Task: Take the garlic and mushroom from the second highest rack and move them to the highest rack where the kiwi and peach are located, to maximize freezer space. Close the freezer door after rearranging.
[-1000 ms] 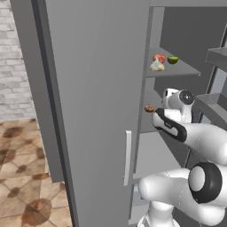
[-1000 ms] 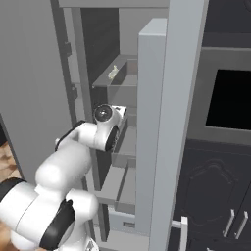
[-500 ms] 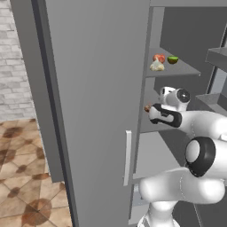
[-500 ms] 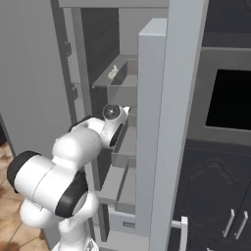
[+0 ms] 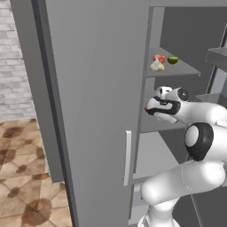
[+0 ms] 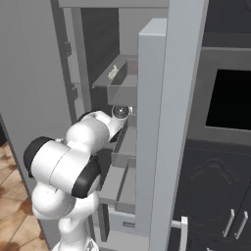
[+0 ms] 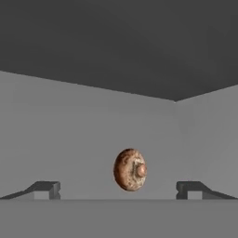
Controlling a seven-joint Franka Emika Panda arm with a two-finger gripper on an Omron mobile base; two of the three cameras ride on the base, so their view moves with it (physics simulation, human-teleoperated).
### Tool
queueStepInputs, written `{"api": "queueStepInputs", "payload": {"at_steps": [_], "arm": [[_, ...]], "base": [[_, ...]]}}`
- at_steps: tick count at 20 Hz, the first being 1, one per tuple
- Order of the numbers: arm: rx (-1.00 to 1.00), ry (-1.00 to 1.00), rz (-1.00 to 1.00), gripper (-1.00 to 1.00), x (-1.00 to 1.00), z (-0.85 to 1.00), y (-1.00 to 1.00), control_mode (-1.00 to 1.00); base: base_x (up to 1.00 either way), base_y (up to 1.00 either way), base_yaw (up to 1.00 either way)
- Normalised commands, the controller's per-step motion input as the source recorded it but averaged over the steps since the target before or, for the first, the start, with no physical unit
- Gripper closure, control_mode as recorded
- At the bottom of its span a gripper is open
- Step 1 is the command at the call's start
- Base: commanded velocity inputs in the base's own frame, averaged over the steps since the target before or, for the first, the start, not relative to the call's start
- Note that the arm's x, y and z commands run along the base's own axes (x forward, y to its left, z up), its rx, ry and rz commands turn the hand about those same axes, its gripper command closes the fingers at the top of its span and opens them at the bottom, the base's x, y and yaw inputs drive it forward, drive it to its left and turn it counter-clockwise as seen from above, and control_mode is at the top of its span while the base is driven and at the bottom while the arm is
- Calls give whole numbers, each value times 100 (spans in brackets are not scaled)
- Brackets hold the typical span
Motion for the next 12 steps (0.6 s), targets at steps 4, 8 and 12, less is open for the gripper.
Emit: {"api": "queueStepInputs", "payload": {"at_steps": [4, 8, 12], "arm": [[0, 4, 1, -100, 9, -29, 0, -100], [0, 3, 0, -100, 20, -18, 0, -100], [0, 3, 0, -100, 36, -7, 0, -100]], "base": [[0, 0, 0], [0, 0, 0], [0, 0, 0]]}}
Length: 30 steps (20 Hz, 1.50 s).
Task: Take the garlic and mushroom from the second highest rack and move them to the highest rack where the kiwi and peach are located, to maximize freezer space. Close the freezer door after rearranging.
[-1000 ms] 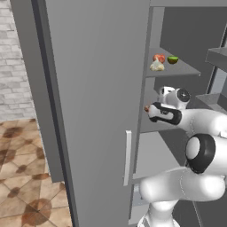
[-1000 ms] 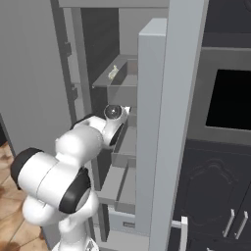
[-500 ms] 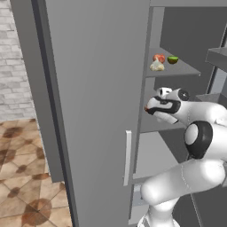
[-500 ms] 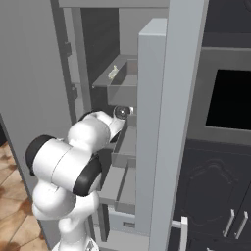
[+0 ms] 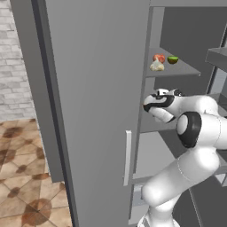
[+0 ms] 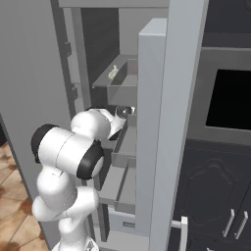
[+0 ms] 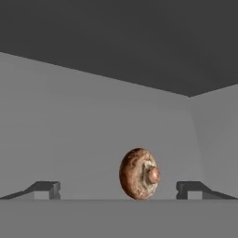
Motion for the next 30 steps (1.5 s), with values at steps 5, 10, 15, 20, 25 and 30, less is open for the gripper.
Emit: {"api": "queueStepInputs", "payload": {"at_steps": [5, 10, 15, 20, 25, 30], "arm": [[0, 1, 0, -100, 17, -11, -1, -100], [0, 3, 0, -100, 22, -18, -1, -100], [0, 1, 0, -100, 19, -13, -4, -100], [0, 0, 3, -100, 29, -17, -4, -100], [1, 3, 9, -100, 58, -31, 0, -100], [3, 13, 7, 100, 64, -56, 0, -100]], "base": [[0, 0, 0], [0, 0, 0], [0, 0, 0], [0, 0, 0], [0, 0, 0], [0, 0, 0]]}}
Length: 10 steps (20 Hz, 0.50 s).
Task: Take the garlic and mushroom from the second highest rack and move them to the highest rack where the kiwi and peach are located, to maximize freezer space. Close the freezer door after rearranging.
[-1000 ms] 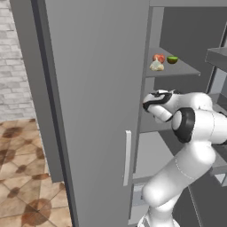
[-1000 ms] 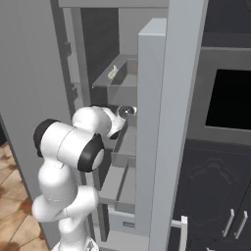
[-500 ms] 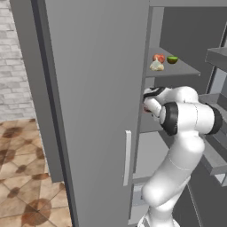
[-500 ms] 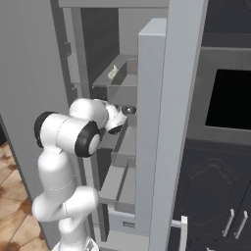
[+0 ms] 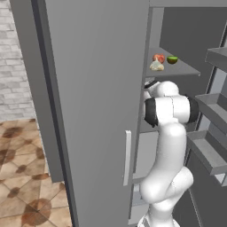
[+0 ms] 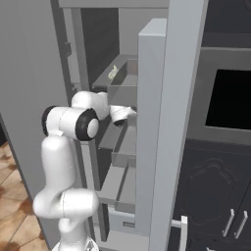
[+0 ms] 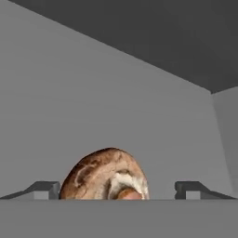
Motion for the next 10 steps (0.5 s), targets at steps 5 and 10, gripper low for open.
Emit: {"api": "queueStepInputs", "payload": {"at_steps": [5, 10], "arm": [[5, 24, 3, 100, 59, -58, 0, -100], [6, 13, 3, 100, -18, -36, 20, -100]], "base": [[0, 0, 0], [0, 0, 0]]}}
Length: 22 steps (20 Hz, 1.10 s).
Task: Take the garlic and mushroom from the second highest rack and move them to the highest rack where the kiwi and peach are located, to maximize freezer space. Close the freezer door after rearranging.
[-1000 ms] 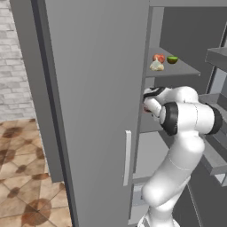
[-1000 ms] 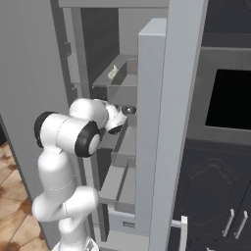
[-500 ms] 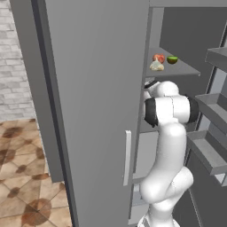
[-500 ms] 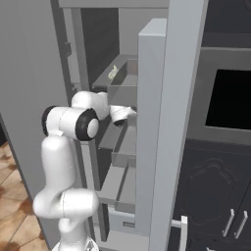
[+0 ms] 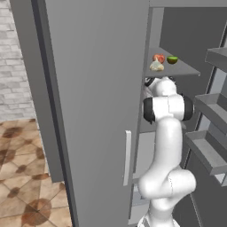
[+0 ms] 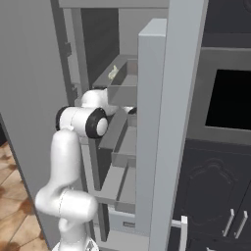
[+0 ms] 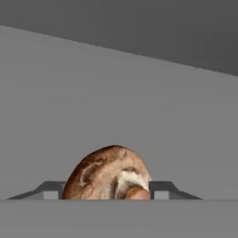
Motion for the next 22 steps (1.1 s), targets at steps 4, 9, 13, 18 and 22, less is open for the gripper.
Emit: {"api": "queueStepInputs", "payload": {"at_steps": [4, 9, 13, 18, 22], "arm": [[0, -9, 0, 100, -99, 0, 56, -100], [-3, -24, -1, 100, -100, 0, 69, -100], [-4, -27, -4, 100, -100, 3, 49, -100], [-20, -34, -7, 100, -100, 38, 3, -100], [-26, -21, -3, 100, -100, 78, 0, -100]], "base": [[0, 0, 0], [0, 0, 0], [0, 0, 0], [0, 0, 0], [0, 0, 0]]}}
